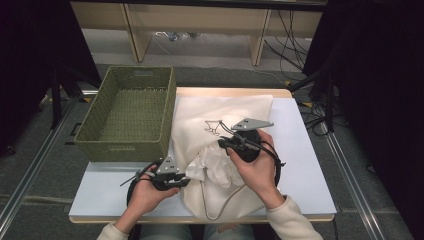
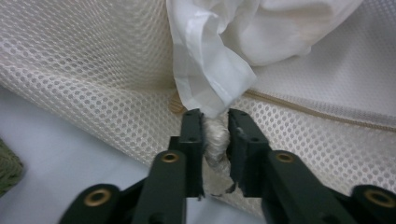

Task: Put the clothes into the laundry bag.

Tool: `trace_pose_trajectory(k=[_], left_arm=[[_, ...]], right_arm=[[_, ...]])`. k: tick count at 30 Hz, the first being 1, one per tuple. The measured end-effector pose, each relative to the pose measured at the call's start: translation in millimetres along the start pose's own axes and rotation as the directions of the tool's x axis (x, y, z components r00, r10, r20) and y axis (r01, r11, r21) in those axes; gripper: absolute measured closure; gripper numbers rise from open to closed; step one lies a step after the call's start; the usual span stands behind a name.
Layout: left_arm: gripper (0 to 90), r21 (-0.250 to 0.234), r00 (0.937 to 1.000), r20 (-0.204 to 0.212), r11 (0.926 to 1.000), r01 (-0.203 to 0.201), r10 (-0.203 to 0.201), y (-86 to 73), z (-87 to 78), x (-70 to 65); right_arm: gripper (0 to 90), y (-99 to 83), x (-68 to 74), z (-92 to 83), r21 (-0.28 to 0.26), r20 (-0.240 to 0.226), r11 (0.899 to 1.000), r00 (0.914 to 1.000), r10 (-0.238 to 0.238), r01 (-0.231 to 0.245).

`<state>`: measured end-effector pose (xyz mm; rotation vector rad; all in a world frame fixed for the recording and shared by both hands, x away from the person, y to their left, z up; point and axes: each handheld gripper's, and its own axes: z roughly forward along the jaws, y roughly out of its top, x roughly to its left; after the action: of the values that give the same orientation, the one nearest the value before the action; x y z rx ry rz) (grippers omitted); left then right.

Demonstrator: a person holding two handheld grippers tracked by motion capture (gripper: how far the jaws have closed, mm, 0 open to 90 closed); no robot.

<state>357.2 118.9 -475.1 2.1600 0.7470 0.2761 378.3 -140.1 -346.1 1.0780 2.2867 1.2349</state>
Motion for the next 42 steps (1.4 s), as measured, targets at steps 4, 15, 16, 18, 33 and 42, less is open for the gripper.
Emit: trace_pose_trajectory(k=[4,15,16,18,33,42], left_arm=[[81.9,-0.013,0.9998,-0.003,0.9997,0.018,-0.019,0.3,-1.7,-1.1],[84.8,-0.079,0.9988,-0.045,0.9967,0.017,-0.021,0.1,-19.5,-7.0],[84.9,-0.078,0.9984,-0.056,0.9969,0.010,-0.015,-0.4,-23.6,-7.6],[85.0,-0.099,0.9981,-0.062,0.9950,-0.005,-0.001,-2.2,-32.3,-8.5],[84.4,-0.218,0.9895,-0.129,0.9754,0.035,-0.065,-21.5,-76.5,-13.8],[73.2,-0.106,0.9891,-0.137,0.9935,0.040,-0.054,-26.8,-60.3,-7.8]], right_arm=[[86.5,-0.3,0.8,-0.2,0.008,-0.004,1.000,0.9998,0.022,-0.022],[86.3,-0.1,0.3,0.0,0.013,-0.005,1.000,1.0000,0.006,-0.006],[86.4,-0.2,0.1,0.1,0.013,-0.006,1.000,1.0000,0.005,-0.005],[86.3,-0.5,-0.1,0.5,0.013,-0.007,1.000,1.0000,0.002,-0.002],[85.9,-4.7,5.0,9.2,0.057,0.008,0.997,0.9987,-0.049,0.049],[86.3,-4.4,9.5,9.7,0.065,-0.004,0.997,0.9988,-0.050,0.050]])
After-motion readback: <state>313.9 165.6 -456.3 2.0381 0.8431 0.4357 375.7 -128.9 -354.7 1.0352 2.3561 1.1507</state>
